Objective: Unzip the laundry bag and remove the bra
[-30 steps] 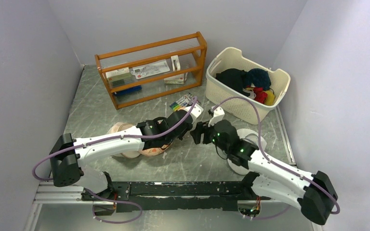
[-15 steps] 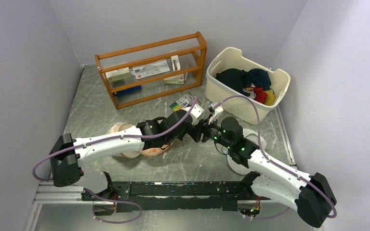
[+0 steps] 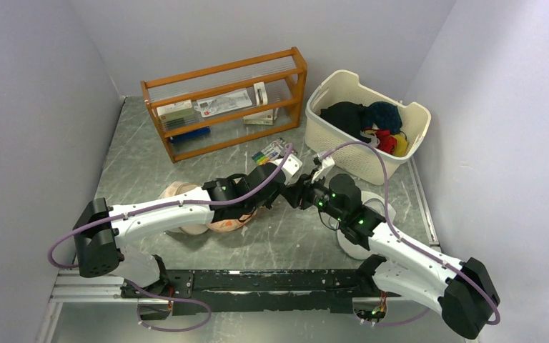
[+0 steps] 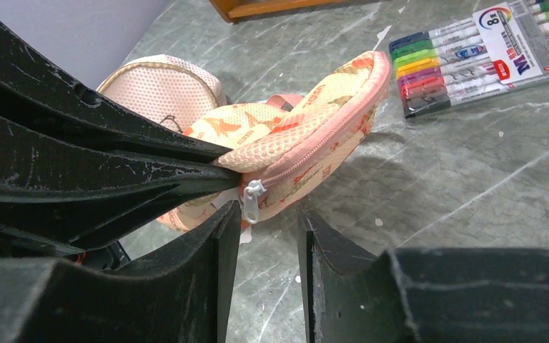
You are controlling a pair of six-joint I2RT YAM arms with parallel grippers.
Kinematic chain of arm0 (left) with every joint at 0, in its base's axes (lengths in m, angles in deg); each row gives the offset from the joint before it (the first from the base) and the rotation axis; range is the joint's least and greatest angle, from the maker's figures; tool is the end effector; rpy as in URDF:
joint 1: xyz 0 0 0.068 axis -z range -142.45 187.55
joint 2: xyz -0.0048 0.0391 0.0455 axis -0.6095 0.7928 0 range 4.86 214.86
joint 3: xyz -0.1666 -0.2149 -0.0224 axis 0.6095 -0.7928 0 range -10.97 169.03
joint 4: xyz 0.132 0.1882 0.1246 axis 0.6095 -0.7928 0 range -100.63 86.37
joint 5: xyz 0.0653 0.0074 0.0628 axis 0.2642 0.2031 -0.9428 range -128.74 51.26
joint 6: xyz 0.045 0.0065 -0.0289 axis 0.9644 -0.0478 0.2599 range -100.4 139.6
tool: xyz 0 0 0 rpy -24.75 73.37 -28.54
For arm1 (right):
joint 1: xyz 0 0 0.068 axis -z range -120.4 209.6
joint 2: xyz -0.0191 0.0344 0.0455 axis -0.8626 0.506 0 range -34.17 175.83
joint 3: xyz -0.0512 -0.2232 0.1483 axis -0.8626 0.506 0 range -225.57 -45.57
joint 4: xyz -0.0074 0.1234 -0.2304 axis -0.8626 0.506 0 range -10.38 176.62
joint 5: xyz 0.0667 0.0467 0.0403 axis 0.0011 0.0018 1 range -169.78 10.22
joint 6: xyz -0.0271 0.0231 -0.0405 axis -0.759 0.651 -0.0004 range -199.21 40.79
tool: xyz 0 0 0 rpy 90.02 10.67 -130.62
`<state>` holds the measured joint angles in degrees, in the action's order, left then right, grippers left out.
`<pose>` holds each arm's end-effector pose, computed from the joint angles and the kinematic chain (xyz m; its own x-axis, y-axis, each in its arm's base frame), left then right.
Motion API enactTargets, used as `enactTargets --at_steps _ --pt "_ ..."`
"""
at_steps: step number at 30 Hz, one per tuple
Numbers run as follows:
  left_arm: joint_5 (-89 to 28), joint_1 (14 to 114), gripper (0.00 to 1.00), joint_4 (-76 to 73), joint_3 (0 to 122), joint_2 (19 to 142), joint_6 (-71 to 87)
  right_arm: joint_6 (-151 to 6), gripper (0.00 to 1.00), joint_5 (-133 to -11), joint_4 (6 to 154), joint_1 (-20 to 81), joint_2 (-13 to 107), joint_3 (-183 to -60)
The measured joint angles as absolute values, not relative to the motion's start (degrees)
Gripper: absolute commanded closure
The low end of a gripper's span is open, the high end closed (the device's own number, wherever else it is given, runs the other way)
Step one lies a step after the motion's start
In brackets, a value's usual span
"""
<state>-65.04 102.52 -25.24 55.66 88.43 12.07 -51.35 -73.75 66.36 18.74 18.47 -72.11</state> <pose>0.1518 -0.2880 0.2959 -0.3487 0.4689 -0.8115 0.6254 0.7613 0.1712 0.1585 0.1421 0.2451 -0.4888 0.1917 -0.8511 -0.5651 0.6736 0.4763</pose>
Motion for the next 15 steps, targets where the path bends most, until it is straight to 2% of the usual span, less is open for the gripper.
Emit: enactTargets --at_steps 10,15 --pt "-63.91 102.52 0.93 -25.32 55.66 88.45 11.85 -50.65 0.65 -73.40 67.26 18.72 22.82 -73.32" --pt "-63.84 102.48 0.93 -24.71 55.64 88.52 11.83 -49.63 0.66 -79.13 71.24 18.68 17.99 -73.36"
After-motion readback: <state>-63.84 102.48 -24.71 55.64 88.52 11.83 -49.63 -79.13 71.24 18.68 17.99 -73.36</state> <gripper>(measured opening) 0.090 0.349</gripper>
